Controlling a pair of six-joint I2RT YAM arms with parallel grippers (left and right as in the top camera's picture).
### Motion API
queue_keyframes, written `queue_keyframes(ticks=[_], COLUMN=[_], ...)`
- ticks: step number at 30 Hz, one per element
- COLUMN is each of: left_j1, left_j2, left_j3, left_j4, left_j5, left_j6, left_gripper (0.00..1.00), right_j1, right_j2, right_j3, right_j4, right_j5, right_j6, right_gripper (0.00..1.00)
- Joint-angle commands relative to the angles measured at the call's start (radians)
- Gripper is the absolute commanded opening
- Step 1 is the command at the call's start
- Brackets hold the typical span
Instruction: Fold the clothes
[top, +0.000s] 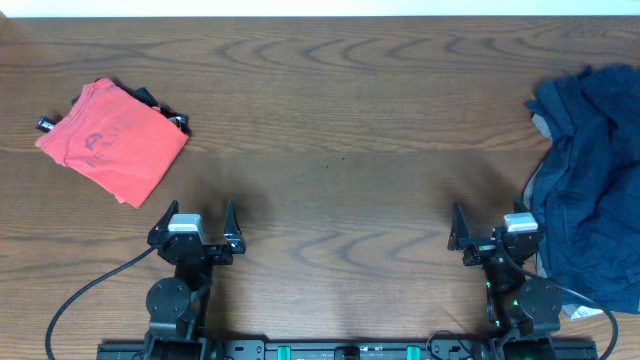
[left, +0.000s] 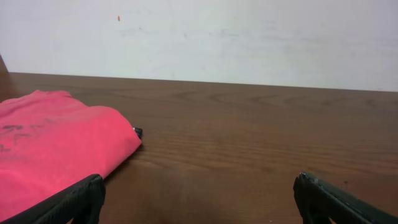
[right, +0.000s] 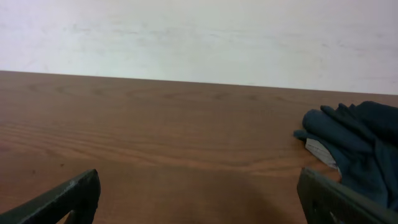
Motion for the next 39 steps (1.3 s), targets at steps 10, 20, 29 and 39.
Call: queue_keyframes(ticks=[10, 20, 29, 39], left_j1=[-0.002, -0.002, -0.002, -0.002], left_j2=[0.092, 0.35, 0.641, 0.825], left_j3=[0.008, 0.235, 0.537, 0.706], left_j4=[-0.045, -0.199, -0.529, -0.786], left_j5=[-0.008, -0.005, 0.129, 0.254], left_j6=[-0.064, -0.064, -0.064, -0.064], left_gripper=[0.98, 0.98, 0.98, 0.98], right_j1=[-0.011, -0.012, -0.013, -0.013], right_j2=[0.051, 0.279, 0.625, 0.947], right_j3=[0.006, 0.172, 0.452, 0.691], right_j4=[-0.007, -0.103, -0.362, -0.572], right_j5=[0.061, 0.156, 0.159, -0.007], right_j6=[0.024, 0.048, 0.072, 0.071], right_gripper=[0.99, 0.99, 0.99, 0.99])
